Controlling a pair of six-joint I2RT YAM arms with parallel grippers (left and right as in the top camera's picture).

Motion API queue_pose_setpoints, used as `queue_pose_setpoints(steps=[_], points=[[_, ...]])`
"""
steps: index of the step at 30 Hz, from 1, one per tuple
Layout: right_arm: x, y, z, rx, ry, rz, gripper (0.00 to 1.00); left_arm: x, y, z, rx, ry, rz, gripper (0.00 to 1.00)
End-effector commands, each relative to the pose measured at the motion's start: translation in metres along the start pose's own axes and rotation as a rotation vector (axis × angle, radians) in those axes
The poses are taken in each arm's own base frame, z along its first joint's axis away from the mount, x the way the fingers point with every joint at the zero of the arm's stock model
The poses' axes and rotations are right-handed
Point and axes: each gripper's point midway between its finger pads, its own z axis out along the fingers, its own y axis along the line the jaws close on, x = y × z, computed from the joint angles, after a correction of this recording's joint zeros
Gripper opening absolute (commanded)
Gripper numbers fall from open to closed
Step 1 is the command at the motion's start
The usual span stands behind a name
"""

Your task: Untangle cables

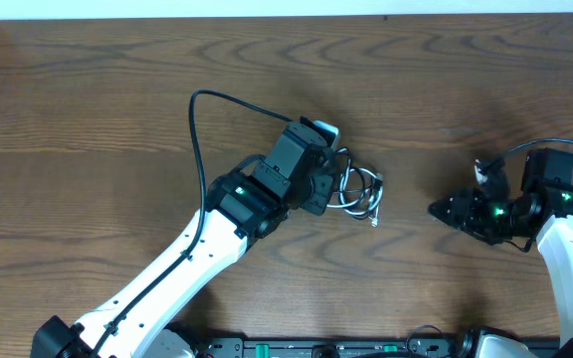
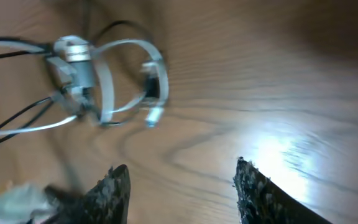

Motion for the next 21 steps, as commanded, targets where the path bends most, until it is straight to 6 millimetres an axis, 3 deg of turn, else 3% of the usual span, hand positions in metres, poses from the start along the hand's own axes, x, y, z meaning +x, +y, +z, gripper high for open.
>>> queue_pose_setpoints(steps=[1, 10, 21], points=[[0.004, 0.034, -0.001, -0.188, 0.010, -0.155, 0.52, 0.003, -0.009, -0.002, 0.057, 0.014, -0.013, 0.07], [0.013, 0.058, 0.014, -0.206, 0.046, -0.336, 0.57, 0.002, -0.047, -0.008, 0.278, 0.027, -0.004, 0.08], [0.010, 0.062, 0.036, -0.057, 0.037, -0.390, 0.41, -0.006, -0.089, -0.026, 0.536, 0.009, 0.029, 0.08]])
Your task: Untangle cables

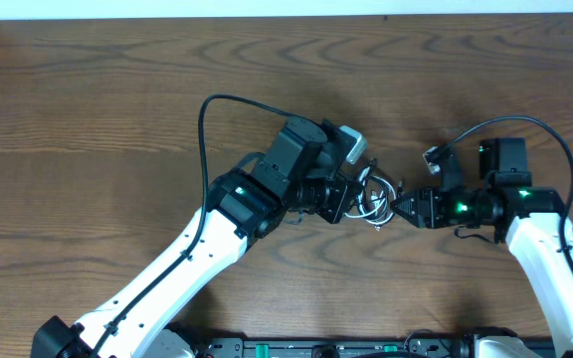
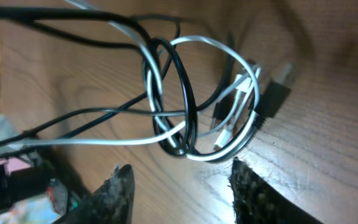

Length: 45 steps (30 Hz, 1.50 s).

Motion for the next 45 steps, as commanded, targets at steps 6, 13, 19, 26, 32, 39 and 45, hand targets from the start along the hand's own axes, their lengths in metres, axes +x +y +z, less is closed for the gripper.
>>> queue_pose_setpoints(steps=[6, 13, 19, 26, 32, 39, 45], points=[[0.001, -0.012, 0.010, 0.155, 0.013, 0.033, 0.40, -0.003, -0.037, -0.006, 0.209, 0.002, 0.021, 0.08], [0.002, -0.021, 0.010, 0.233, 0.012, 0.053, 0.34, -0.012, -0.050, -0.012, 0.274, -0.028, 0.013, 0.08], [0.001, -0.021, 0.010, 0.230, 0.010, 0.053, 0.32, -0.022, -0.063, -0.027, 0.307, -0.081, 0.053, 0.08], [0.001, -0.022, 0.010, 0.236, 0.007, 0.078, 0.29, -0.025, -0.072, -0.041, 0.323, -0.107, 0.044, 0.07], [0.012, -0.078, -0.008, 0.569, -0.023, 0.237, 0.19, -0.030, -0.077, -0.062, 0.337, -0.146, 0.054, 0.07], [0.058, -0.135, -0.035, 0.929, -0.050, 0.480, 0.23, -0.045, -0.035, -0.105, 0.221, -0.253, -0.022, 0.08], [0.082, -0.142, -0.022, 0.902, -0.039, 0.569, 0.11, -0.057, 0.033, -0.144, 0.056, -0.363, -0.158, 0.07]])
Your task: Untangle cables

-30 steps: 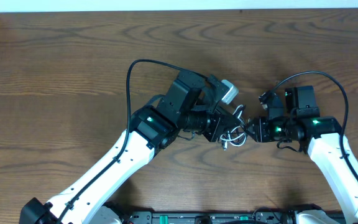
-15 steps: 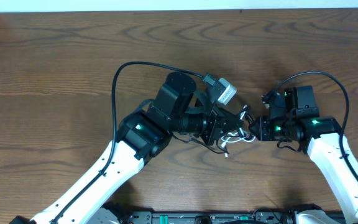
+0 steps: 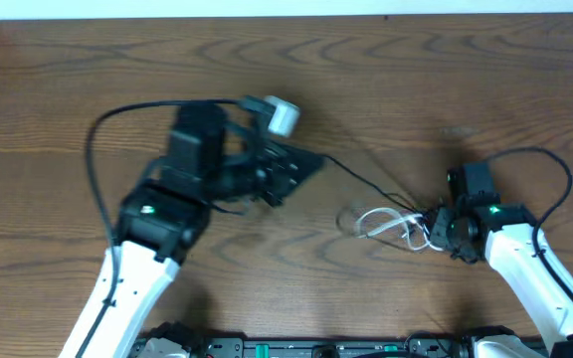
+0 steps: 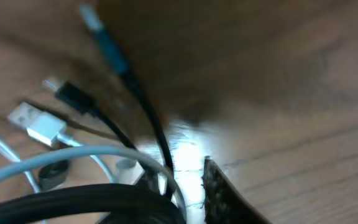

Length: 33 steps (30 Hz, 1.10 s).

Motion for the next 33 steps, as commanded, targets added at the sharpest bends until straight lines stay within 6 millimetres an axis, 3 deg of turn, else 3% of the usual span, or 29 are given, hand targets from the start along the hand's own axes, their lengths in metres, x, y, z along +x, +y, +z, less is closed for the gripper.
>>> queue_pose_setpoints(steps=[1, 6, 7, 8, 10, 12, 14, 18, 26, 33], points=[[0.003, -0.012, 0.009, 0.048, -0.006, 0.084, 0.10, -0.025, 0.025, -0.030, -0.079, -0.107, -0.022, 0.08], [0.005, 0.034, 0.005, -0.201, 0.038, -0.035, 0.03, -0.033, 0.047, -0.039, -0.128, -0.137, -0.058, 0.08], [0.005, 0.042, 0.003, -0.246, 0.043, -0.051, 0.01, -0.032, 0.050, -0.038, -0.134, -0.132, -0.066, 0.12], [0.005, 0.049, 0.001, -0.287, 0.047, -0.056, 0.01, -0.030, 0.052, -0.036, -0.136, -0.124, -0.074, 0.30], [0.006, 0.064, -0.004, -0.373, 0.058, -0.081, 0.01, -0.024, 0.059, -0.032, -0.144, -0.096, -0.107, 0.56], [0.008, 0.083, -0.013, -0.493, 0.063, -0.142, 0.01, -0.014, 0.067, -0.027, -0.156, -0.054, -0.156, 0.68], [0.009, 0.096, -0.021, -0.575, 0.069, -0.173, 0.01, -0.003, 0.075, -0.022, -0.167, -0.011, -0.204, 0.73], [0.010, 0.107, -0.028, -0.646, 0.076, -0.184, 0.01, 0.021, 0.089, -0.011, -0.184, 0.089, -0.274, 0.74], [0.011, 0.108, -0.029, -0.658, 0.083, -0.185, 0.01, 0.057, 0.101, 0.020, -0.232, 0.248, -0.279, 0.73], [0.011, 0.099, -0.023, -0.597, 0.080, -0.168, 0.01, 0.089, 0.093, 0.056, -0.230, 0.381, -0.241, 0.73]])
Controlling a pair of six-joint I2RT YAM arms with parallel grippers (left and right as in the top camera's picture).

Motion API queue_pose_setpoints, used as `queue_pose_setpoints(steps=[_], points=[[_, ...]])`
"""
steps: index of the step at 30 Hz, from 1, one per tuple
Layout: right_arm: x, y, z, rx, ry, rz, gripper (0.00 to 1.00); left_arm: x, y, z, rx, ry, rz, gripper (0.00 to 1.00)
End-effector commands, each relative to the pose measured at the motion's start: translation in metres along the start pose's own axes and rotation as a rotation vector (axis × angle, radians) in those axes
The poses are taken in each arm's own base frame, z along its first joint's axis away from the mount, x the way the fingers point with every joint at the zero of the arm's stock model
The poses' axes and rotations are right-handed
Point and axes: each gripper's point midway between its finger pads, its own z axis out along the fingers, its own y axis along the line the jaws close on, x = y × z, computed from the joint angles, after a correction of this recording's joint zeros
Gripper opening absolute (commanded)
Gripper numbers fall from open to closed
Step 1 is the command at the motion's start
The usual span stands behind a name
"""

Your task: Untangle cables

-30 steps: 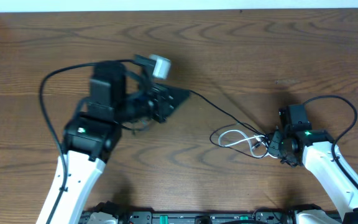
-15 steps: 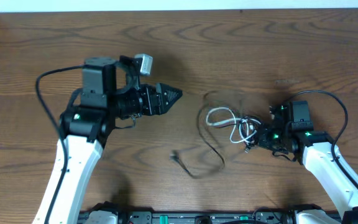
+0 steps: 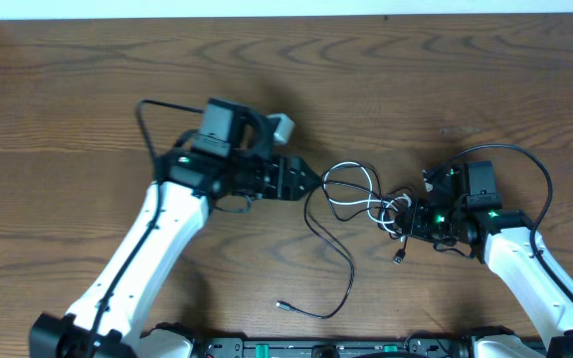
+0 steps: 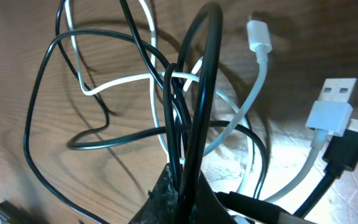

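Note:
The tangle [image 3: 358, 194] of thin black and white cables lies mid-table, its loops spread out. My right gripper [image 3: 411, 215] holds its right end. In the right wrist view the right gripper [image 4: 188, 190] is shut on several black strands, with white loops [image 4: 166, 78] beyond. A white USB plug [image 4: 333, 112], a small white plug [image 4: 260, 34] and a black plug [image 4: 350, 149] lie to the right. One long black cable [image 3: 346, 261] trails toward the front, ending in a free plug [image 3: 280, 306]. My left gripper [image 3: 306, 179] points at the tangle's left edge; its jaws are unclear.
The brown wooden table [image 3: 88, 89] carries only the cables and both arms. Its far edge [image 3: 286, 17] meets a white wall. The left arm's own black lead [image 3: 152, 124] arches above its wrist, and the right arm's lead [image 3: 525, 164] loops over its wrist.
My left gripper has come from the upper left to beside the tangle. The thin black cable, taut between the grippers before, now lies slack in a long curve. The right gripper stays shut.
At first my left gripper was on the bunched tangle and the right one stood open far to the right. Then the open right gripper was at the tangle. Later it was shut on it, with a black cable stretched to the left gripper. Now the loops lie spread.

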Motion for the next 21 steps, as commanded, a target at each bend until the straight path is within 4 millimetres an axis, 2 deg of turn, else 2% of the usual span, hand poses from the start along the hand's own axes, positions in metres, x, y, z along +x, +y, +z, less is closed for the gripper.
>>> queue_pose_setpoints(steps=[1, 5, 9, 13, 17, 21], points=[[0.000, -0.005, 0.001, 0.021, -0.001, 0.001, 0.01, 0.008, -0.001, 0.022, -0.029, 0.058, 0.043, 0.73], [0.000, -0.005, 0.001, 0.020, -0.001, 0.005, 0.01, 0.022, 0.004, 0.049, -0.067, 0.134, 0.051, 0.75], [0.000, -0.005, 0.001, 0.021, -0.001, 0.004, 0.01, 0.027, -0.003, 0.074, -0.048, 0.165, 0.092, 0.78], [0.000, -0.005, 0.001, 0.021, -0.001, 0.005, 0.01, 0.027, -0.013, 0.093, -0.033, 0.160, 0.304, 0.79], [0.000, -0.005, 0.001, 0.021, 0.000, 0.005, 0.01, 0.020, 0.004, 0.101, -0.221, 0.126, 0.520, 0.81], [0.000, -0.005, 0.001, 0.021, -0.001, 0.005, 0.01, 0.021, 0.001, 0.106, -0.265, 0.129, 0.683, 0.82]])
